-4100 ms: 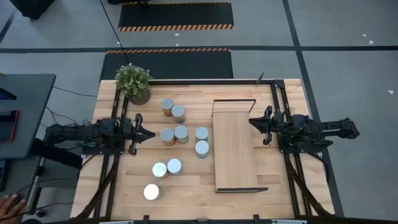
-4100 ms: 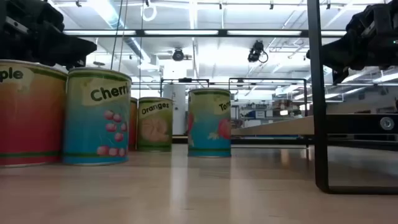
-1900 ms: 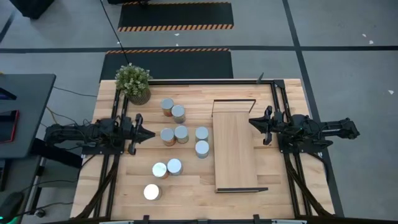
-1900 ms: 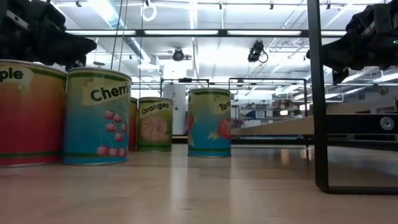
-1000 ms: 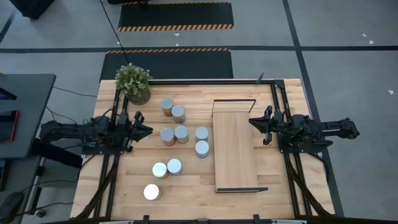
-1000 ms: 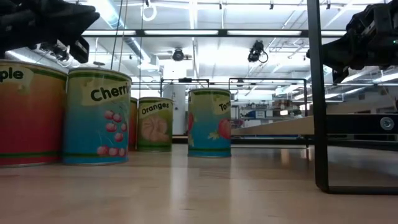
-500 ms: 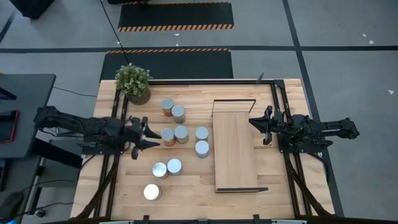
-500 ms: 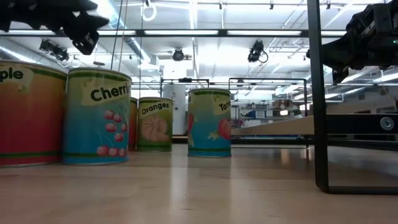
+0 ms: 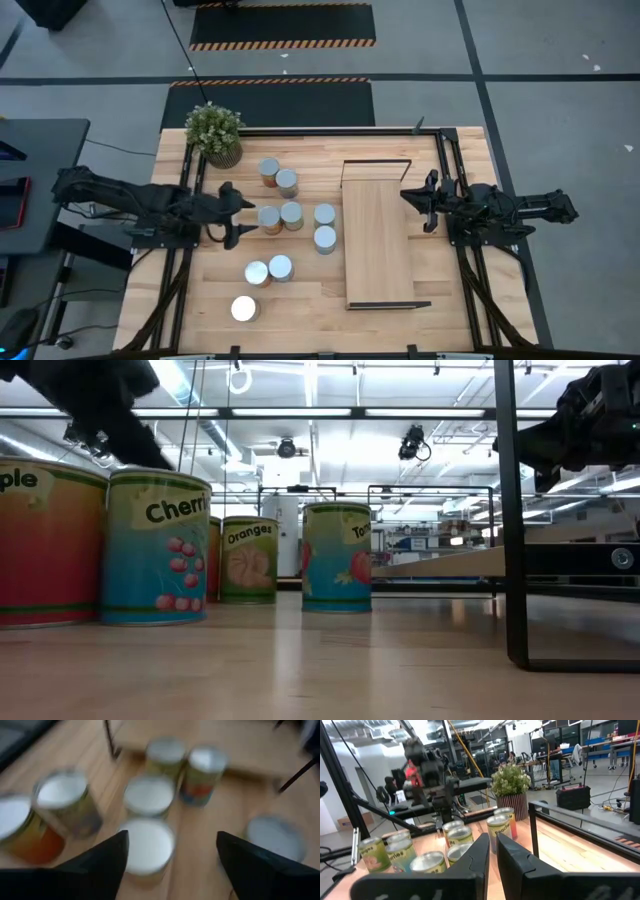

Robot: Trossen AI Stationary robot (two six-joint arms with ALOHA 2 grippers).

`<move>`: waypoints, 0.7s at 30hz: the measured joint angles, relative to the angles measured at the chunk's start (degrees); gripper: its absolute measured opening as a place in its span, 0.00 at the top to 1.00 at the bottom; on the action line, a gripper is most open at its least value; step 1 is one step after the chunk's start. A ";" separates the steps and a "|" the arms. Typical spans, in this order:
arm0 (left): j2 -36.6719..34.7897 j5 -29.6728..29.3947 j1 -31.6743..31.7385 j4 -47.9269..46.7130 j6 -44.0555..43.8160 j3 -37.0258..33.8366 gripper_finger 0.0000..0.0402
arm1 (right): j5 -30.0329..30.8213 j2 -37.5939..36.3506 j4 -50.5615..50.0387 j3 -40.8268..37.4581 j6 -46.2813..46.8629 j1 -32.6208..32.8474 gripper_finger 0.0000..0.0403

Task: Pick and place cans onto a shelf
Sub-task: Put the bottom canned pineapple on the shelf

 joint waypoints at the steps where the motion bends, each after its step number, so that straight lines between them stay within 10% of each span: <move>1: 0.68 -0.06 0.21 -2.04 -0.07 0.14 0.20 | 0.00 -0.01 0.37 0.00 0.09 0.00 0.90; 21: 13.99 11.05 8.56 -6.59 4.42 0.49 0.21 | -5.84 0.06 14.81 0.00 -0.69 0.01 0.90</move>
